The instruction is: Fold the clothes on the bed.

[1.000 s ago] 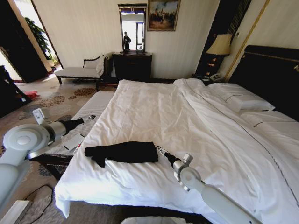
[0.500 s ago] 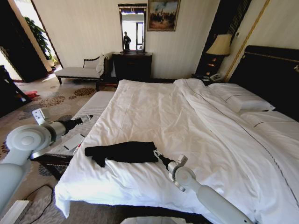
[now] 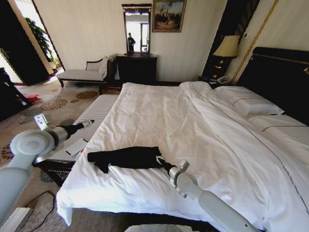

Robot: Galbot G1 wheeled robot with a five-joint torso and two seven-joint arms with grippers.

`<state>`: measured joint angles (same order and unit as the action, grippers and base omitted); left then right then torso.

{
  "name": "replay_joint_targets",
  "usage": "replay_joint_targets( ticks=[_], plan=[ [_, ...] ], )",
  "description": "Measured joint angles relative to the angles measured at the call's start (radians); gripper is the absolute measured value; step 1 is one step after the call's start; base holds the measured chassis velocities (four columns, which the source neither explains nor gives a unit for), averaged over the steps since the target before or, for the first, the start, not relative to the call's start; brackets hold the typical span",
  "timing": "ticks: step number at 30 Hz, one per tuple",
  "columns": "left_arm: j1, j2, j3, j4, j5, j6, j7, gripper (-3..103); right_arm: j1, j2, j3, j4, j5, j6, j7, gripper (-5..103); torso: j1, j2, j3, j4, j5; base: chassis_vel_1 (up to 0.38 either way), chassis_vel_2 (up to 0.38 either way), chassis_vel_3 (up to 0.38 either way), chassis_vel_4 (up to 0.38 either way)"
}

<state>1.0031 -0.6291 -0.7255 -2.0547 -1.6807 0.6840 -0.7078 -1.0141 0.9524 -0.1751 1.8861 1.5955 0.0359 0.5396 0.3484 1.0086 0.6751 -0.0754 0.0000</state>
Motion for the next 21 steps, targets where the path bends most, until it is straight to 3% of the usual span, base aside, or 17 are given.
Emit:
replay_joint_targets(
  ticks=[3, 8, 15, 21],
  plan=[
    [-0.002, -0.003, 0.002, 0.007, 0.008, -0.002, 0.010, 100, -0.005, 0.001, -0.003, 0.000, -0.006, 0.005, -0.006, 37, 0.000, 0.000, 0.000, 0.0000, 0.0000, 0.000, 0.000, 0.000, 0.000],
    [-0.004, -0.010, 0.012, 0.035, 0.039, -0.010, 0.044, 100, -0.015, 0.002, 0.005, 0.010, -0.013, 0.034, -0.043, 11, 0.000, 0.000, 0.000, 0.0002, 0.0000, 0.000, 0.000, 0.000, 0.000],
    [-0.008, -0.016, 0.013, 0.058, 0.068, -0.023, 0.067, 100, -0.038, -0.035, 0.069, 0.069, 0.008, 0.052, -0.045, 8, 0.000, 0.000, 0.000, 0.0004, 0.0002, 0.000, 0.000, 0.000, 0.000],
    [-0.016, -0.017, 0.014, 0.065, 0.083, -0.031, 0.082, 100, -0.078, -0.134, 0.190, 0.166, 0.082, 0.057, -0.028, 8, 0.000, 0.000, 0.000, 0.0001, -0.0001, 0.000, 0.000, 0.000, 0.000]
  ],
)
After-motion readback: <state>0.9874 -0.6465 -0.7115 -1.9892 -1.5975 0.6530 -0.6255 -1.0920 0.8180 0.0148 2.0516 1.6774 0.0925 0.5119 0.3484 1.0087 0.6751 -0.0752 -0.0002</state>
